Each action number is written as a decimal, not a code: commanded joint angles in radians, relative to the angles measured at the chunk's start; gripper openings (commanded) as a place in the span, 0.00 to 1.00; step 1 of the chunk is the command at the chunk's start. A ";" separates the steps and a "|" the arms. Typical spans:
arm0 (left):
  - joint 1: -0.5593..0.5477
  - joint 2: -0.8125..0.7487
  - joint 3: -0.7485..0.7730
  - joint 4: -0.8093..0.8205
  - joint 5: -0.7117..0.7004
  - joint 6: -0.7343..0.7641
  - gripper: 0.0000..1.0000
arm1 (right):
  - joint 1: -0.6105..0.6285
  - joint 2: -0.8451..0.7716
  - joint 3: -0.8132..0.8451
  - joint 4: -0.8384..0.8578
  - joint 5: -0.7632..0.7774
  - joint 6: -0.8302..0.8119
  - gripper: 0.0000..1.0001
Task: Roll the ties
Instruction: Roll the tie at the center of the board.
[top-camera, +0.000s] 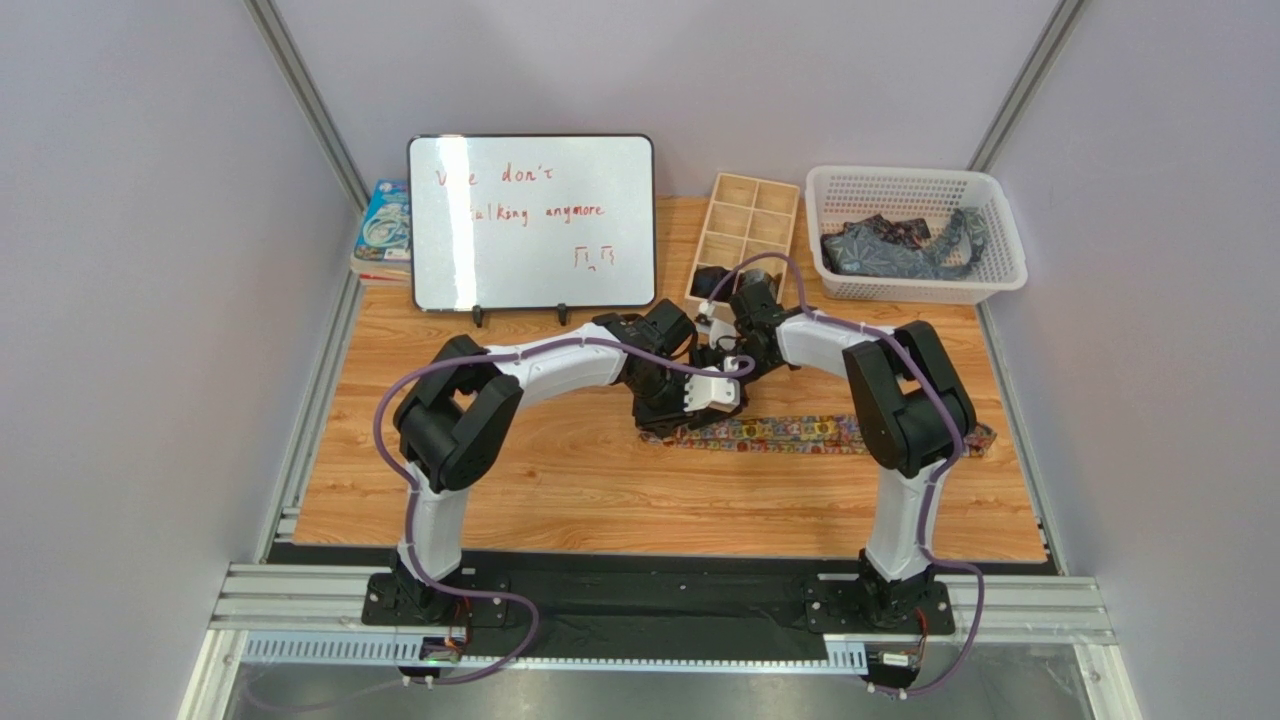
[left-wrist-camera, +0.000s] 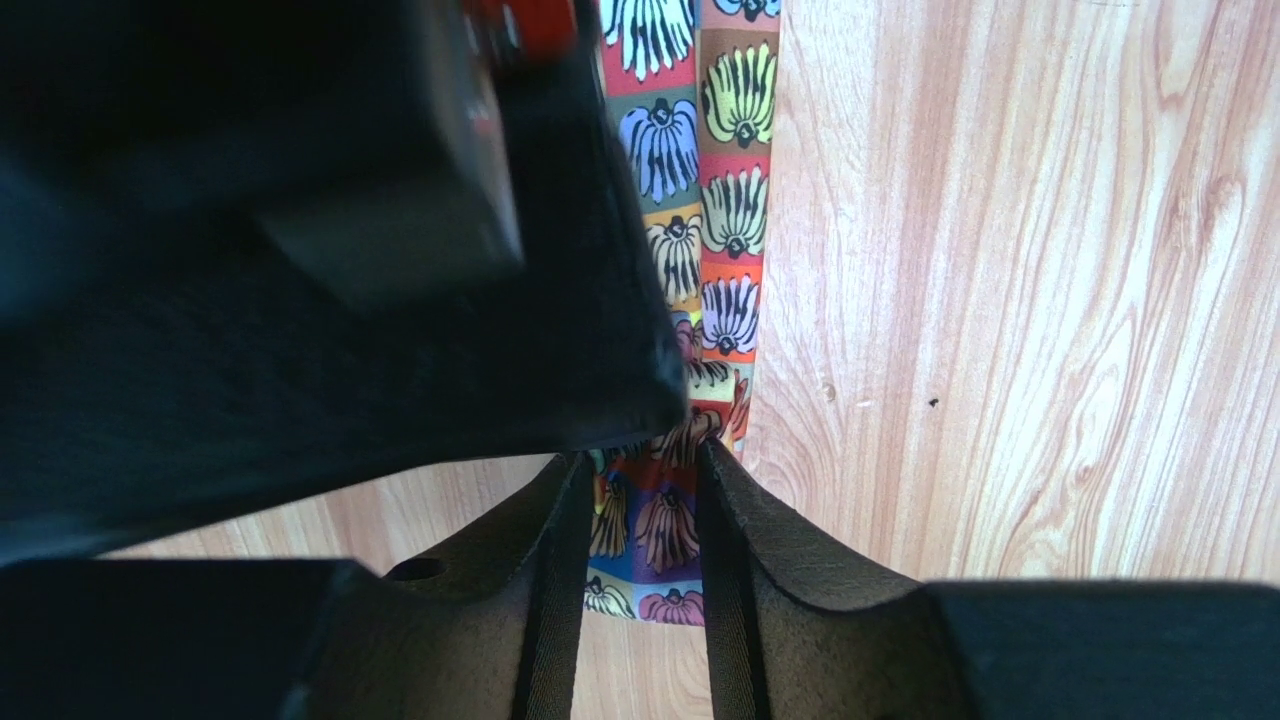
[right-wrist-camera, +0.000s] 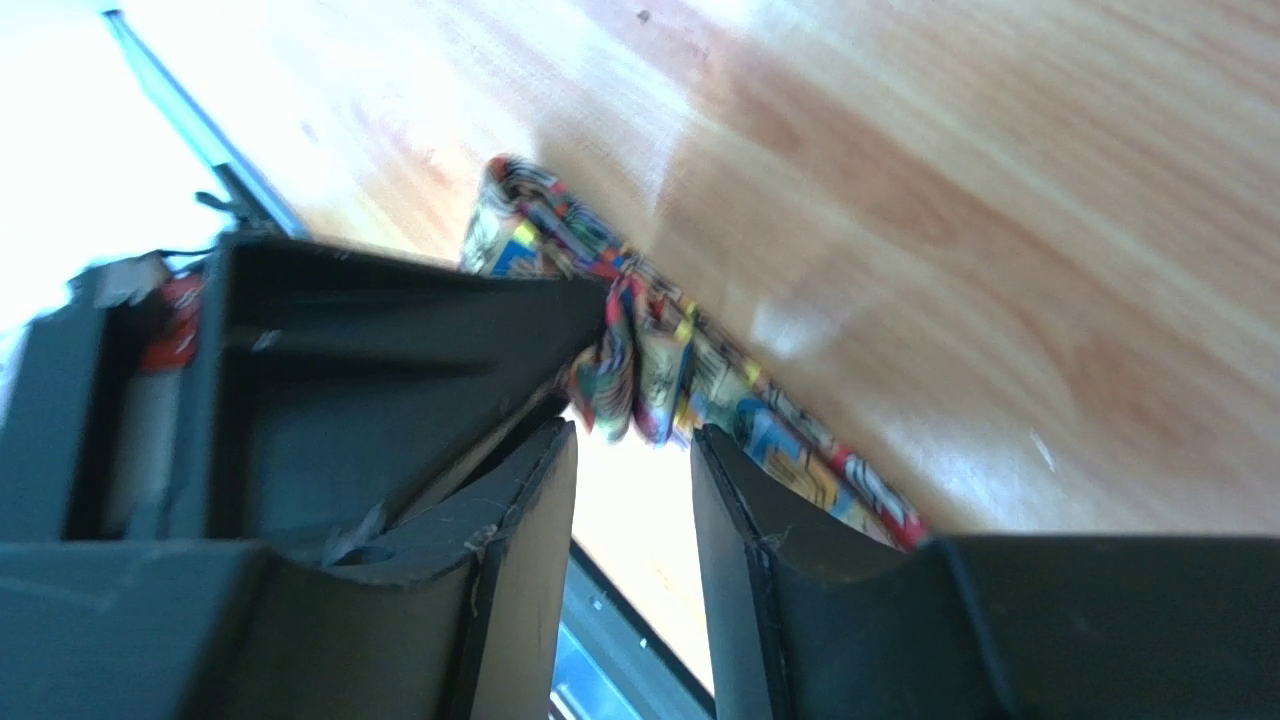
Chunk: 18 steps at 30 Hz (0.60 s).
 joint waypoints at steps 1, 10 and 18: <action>-0.011 0.011 -0.009 -0.009 0.014 0.022 0.38 | 0.040 0.031 0.008 0.055 0.056 0.028 0.38; -0.011 0.006 -0.013 -0.003 0.016 0.009 0.38 | 0.034 0.045 -0.017 0.115 0.002 0.106 0.23; 0.072 -0.102 -0.032 0.028 0.057 -0.069 0.70 | 0.015 0.063 -0.033 0.066 0.008 0.057 0.00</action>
